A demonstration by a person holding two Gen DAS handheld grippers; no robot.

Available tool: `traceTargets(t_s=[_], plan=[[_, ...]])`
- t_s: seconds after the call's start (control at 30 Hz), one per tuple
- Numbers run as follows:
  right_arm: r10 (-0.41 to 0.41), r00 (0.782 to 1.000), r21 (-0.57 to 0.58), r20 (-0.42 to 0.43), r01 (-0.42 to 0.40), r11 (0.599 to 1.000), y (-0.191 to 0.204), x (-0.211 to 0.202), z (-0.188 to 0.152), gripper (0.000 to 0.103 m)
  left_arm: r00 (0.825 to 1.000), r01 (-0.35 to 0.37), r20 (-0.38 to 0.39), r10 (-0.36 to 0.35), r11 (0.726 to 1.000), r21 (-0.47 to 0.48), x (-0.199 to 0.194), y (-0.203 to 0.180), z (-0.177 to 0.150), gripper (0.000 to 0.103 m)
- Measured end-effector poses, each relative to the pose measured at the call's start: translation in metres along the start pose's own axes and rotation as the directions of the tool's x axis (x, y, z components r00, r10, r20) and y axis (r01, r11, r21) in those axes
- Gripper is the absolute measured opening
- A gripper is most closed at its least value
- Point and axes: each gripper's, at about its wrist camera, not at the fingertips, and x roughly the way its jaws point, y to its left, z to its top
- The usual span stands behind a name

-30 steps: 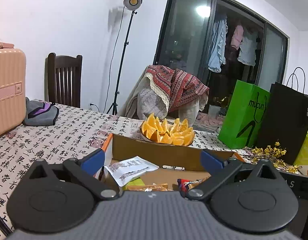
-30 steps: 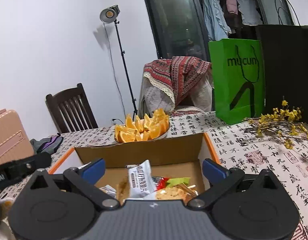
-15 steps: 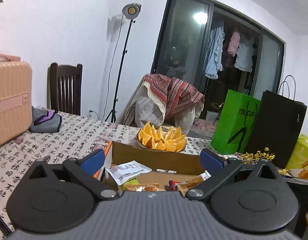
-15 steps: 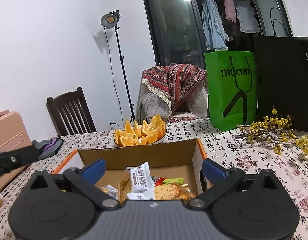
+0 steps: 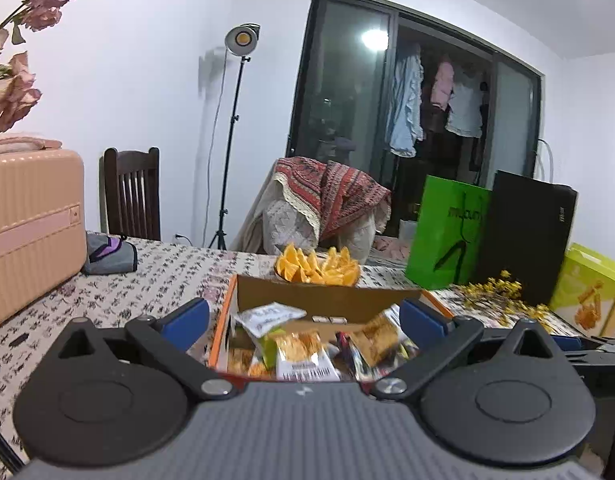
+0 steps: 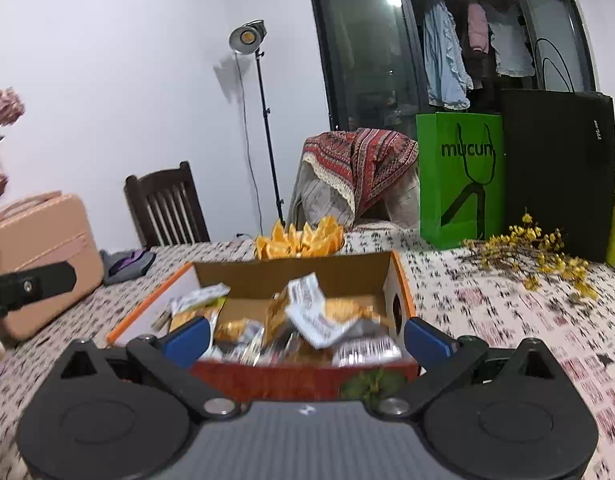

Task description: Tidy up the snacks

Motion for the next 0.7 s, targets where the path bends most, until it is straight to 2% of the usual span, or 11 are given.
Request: traceTargets(t_s=[0.43,0.7], plan=[[0.022,0.997,0.007,-0.068,-0.022,1.0,0.005,-0.062,-0.053,0.103,0.997,0.038,-0.064,-0.035,0.998,0.045,-0.061,0.005,-0.047,0.103],[0.01,0.995,0.015,-0.094,-0.009,1.0,0.003,-0.077,-0.072,0.103,0.991,-0.015,-0.13,0.021,0.999,0.051,-0.074,0.025,-0.074,0.103]])
